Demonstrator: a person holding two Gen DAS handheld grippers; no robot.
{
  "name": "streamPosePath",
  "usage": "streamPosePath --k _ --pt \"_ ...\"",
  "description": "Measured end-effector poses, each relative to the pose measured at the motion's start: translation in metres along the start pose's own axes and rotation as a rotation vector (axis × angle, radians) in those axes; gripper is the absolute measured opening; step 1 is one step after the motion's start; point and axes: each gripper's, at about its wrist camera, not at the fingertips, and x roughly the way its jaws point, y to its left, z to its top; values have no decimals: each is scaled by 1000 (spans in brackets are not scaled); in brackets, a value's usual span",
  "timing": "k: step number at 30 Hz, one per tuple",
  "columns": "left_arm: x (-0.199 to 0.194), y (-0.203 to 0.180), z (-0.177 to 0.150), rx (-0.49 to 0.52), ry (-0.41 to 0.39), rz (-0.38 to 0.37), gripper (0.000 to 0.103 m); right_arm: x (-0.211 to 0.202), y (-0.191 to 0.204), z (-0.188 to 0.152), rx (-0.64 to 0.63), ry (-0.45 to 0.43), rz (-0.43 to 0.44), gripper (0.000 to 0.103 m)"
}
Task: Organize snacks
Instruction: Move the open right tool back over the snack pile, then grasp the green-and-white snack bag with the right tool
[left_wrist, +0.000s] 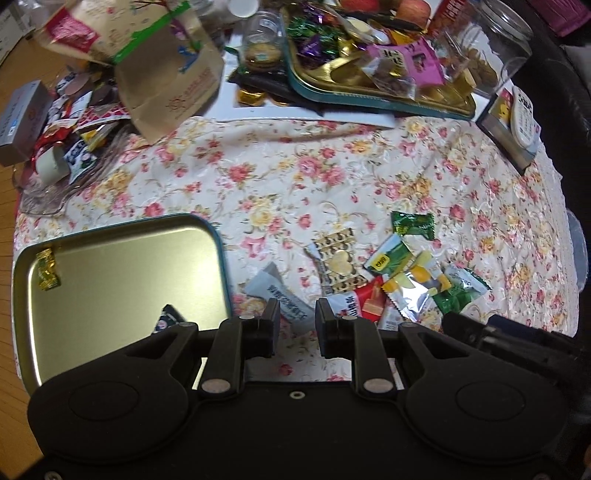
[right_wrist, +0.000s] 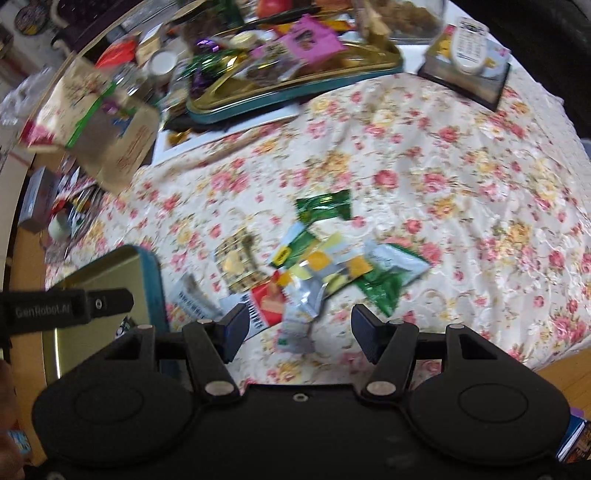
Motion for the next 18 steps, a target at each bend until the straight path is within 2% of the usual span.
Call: streamPosePath --k 8,18 --pt "19 -22 7 32 35 -24 30 2 -53 21 161 -15 -16 65" --pt "44 -37 22 17 83 -58 30 32 -75 28 234 47 -36 65"
